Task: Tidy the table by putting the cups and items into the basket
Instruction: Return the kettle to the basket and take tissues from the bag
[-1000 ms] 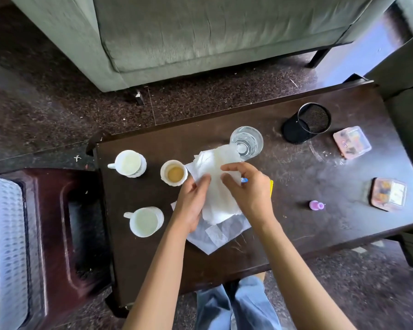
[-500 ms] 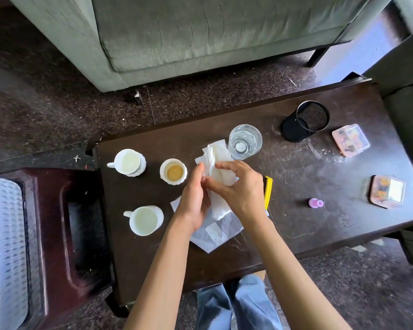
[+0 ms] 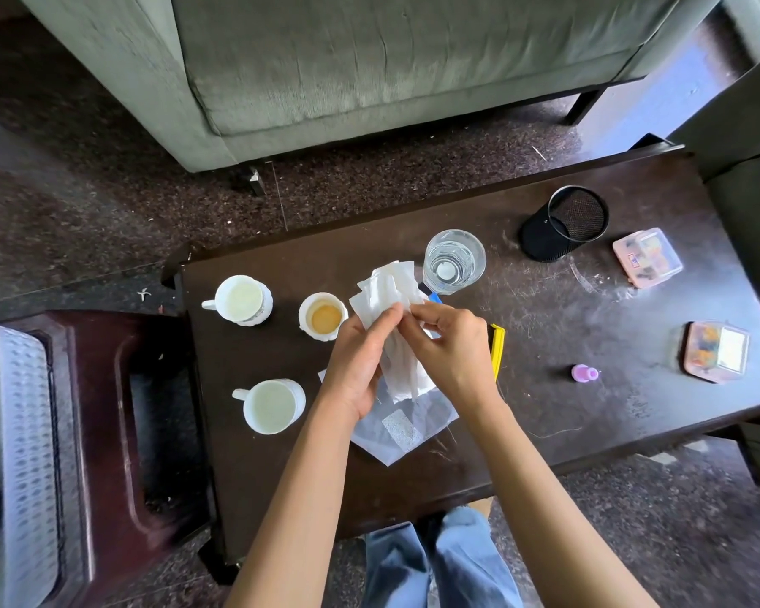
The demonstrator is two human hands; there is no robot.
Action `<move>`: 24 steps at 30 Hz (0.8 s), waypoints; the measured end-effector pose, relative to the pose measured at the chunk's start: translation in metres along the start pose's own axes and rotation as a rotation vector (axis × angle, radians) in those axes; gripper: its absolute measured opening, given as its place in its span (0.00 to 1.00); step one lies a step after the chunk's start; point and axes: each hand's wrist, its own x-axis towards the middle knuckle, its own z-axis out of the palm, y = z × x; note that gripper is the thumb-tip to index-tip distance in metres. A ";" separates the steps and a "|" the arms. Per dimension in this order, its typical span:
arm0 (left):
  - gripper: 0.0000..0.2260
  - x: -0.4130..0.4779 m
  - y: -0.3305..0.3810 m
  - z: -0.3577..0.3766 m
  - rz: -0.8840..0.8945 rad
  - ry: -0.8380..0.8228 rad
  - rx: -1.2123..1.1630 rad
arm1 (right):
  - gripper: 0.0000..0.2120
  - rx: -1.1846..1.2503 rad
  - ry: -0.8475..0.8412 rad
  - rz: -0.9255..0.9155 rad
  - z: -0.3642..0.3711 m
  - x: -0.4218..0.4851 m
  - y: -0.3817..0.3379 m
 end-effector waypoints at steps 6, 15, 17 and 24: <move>0.13 0.002 0.003 -0.006 -0.047 0.054 -0.007 | 0.08 0.142 -0.117 0.171 -0.006 0.006 -0.003; 0.23 0.004 0.011 -0.001 -0.017 -0.082 0.030 | 0.06 0.227 -0.180 0.269 -0.017 0.017 -0.004; 0.17 0.005 0.011 0.001 0.033 -0.145 0.029 | 0.05 0.223 -0.169 0.248 -0.022 0.019 -0.005; 0.14 0.010 0.006 0.012 0.050 -0.250 0.016 | 0.06 0.383 -0.162 0.343 -0.046 0.028 0.002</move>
